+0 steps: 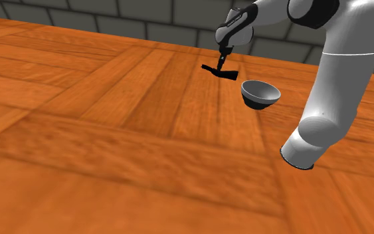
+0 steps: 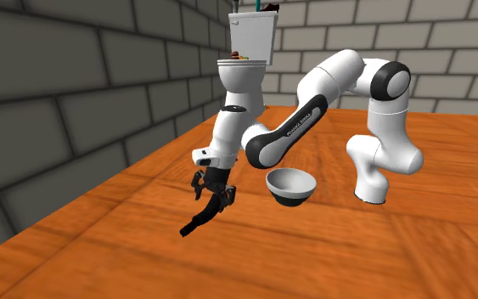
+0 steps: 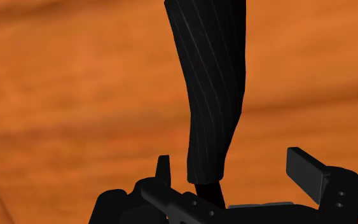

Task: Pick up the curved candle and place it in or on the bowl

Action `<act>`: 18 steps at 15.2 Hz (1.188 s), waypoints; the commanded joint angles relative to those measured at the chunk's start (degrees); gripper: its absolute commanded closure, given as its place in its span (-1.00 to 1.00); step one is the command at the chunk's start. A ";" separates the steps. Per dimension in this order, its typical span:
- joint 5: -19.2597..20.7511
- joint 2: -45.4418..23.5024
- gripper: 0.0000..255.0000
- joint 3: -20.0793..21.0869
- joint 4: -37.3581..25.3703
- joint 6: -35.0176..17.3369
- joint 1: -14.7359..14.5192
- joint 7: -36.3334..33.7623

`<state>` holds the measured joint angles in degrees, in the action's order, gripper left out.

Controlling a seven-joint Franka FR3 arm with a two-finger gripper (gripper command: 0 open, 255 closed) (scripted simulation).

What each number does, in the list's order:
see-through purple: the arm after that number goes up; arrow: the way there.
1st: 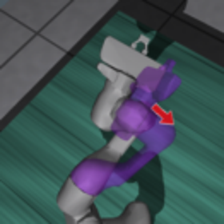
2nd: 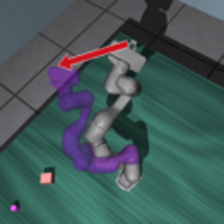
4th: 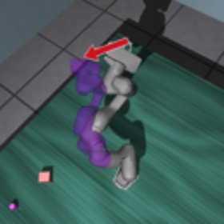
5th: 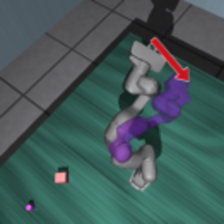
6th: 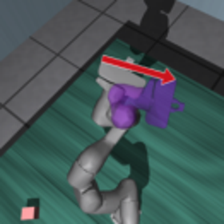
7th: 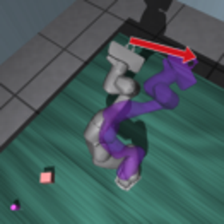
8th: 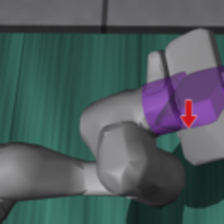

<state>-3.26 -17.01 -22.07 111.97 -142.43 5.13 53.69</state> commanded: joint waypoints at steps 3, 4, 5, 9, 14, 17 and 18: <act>-1.36 -2.96 -1.00 0.65 -0.99 -2.10 0.89 1.28; -1.68 -3.61 -1.00 0.82 -1.11 -2.60 1.09 1.50; -2.01 -4.27 -1.00 0.99 -1.25 -3.10 1.30 1.71; -2.83 -5.98 -1.00 1.47 -1.66 -4.33 1.85 2.25; -2.83 -5.98 -1.00 1.47 -1.66 -4.33 1.85 2.25; -2.83 -5.97 1.00 1.47 -1.66 -4.33 1.85 2.24; -2.83 -5.97 1.00 1.47 -1.66 -4.33 1.85 2.24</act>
<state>-6.09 -22.97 -20.61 110.31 -146.75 6.98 55.93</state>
